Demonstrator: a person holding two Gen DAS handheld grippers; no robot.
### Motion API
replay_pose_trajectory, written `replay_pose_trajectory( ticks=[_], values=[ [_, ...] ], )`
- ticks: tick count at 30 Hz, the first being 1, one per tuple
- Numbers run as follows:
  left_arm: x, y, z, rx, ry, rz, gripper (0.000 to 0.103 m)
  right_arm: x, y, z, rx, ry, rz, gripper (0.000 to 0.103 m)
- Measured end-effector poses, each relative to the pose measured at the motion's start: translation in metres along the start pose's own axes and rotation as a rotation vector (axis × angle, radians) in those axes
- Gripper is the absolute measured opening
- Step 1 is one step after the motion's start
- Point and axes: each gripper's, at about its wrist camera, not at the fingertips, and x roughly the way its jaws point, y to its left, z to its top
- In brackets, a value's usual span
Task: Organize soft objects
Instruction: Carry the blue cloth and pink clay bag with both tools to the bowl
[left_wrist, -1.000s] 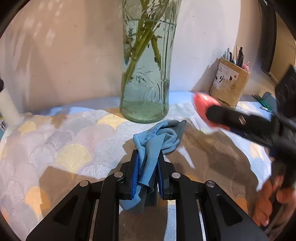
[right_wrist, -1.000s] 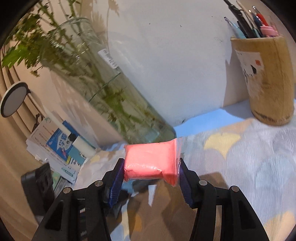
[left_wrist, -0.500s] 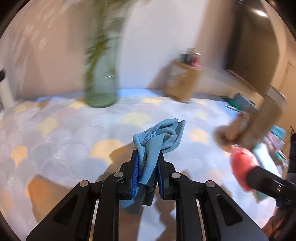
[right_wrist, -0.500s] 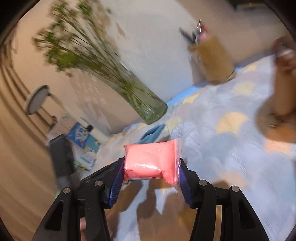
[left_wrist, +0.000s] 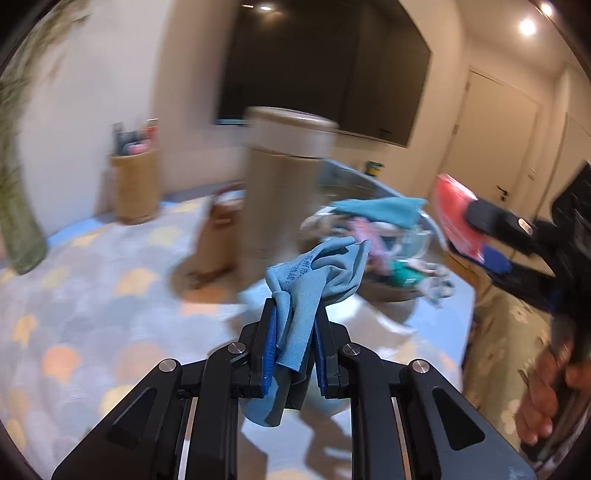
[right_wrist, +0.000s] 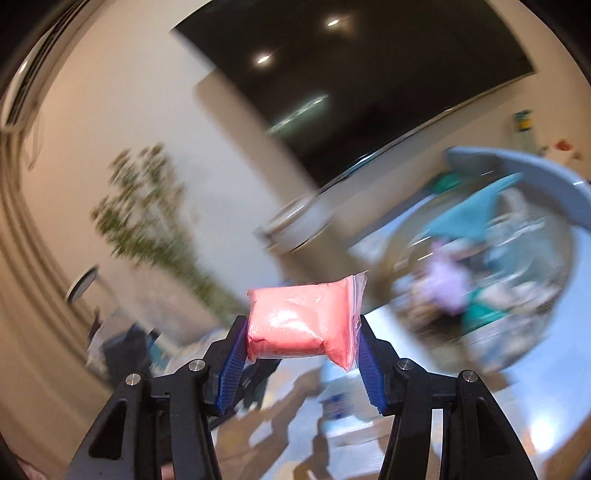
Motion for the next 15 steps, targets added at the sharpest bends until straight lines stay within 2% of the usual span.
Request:
replay_pose_trajectory(
  ticks=[3,6,11,15],
  values=[
    [0.015,-0.029,0.012,0.022,-0.006,-0.007,0.015,-0.010,-0.025,0.026,0.013,-0.031,-0.051,0.054],
    [0.034,-0.052,0.029,0.025,-0.017,0.001,0.015,-0.006,-0.034,0.053,-0.016,-0.039,-0.100,0.054],
    [0.063,-0.074,0.056,-0.011,-0.055,0.071,0.015,0.027,-0.053,0.103,-0.073,0.003,-0.180,0.054],
    [0.083,-0.077,0.072,-0.026,-0.073,0.129,0.016,0.068,-0.067,0.136,-0.098,0.075,-0.228,0.055]
  ],
)
